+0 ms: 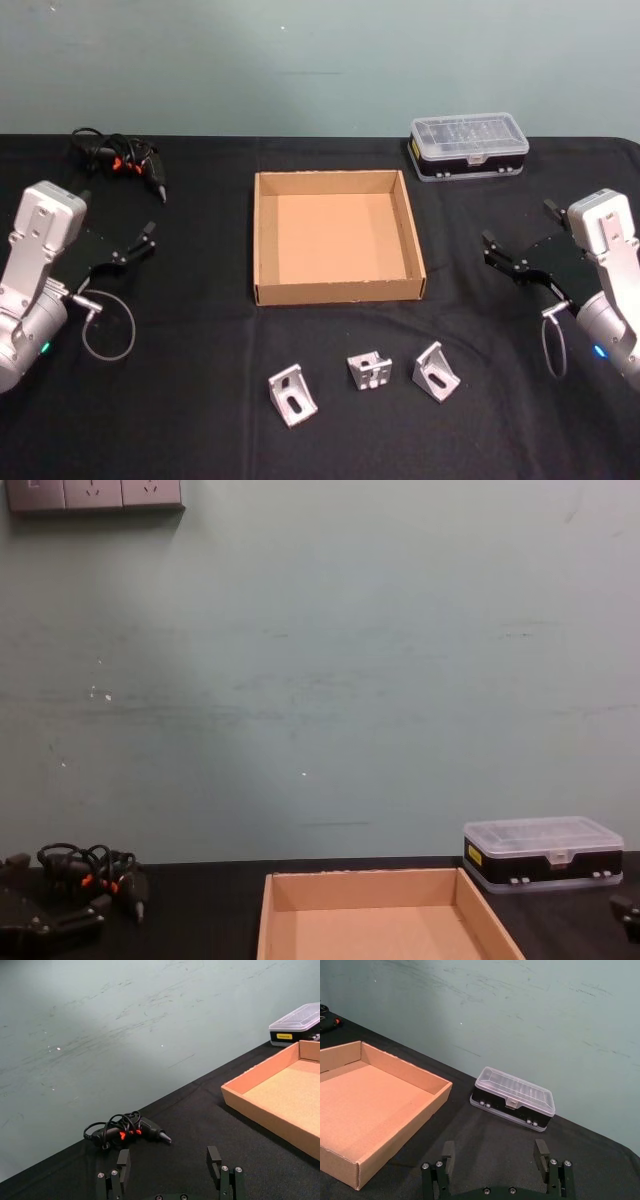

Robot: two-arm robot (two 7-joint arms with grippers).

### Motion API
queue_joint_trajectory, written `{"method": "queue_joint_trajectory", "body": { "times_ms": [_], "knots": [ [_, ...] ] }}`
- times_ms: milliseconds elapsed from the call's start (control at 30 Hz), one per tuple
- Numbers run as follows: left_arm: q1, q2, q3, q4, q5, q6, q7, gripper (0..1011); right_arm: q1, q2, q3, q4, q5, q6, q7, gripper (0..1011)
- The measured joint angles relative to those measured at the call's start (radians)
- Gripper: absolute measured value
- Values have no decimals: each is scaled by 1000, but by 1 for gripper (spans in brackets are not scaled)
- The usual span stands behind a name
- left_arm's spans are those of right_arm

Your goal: Use one hand to pick up the angle iron from the table and place it into the box.

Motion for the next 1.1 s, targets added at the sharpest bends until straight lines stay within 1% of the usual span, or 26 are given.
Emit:
{"method": "queue_joint_trajectory", "body": {
  "times_ms": [1100],
  "knots": [
    [0,0,0,0,0,0,0,1000,0,0,0,0,0,0,0,1003]
  ]
}}
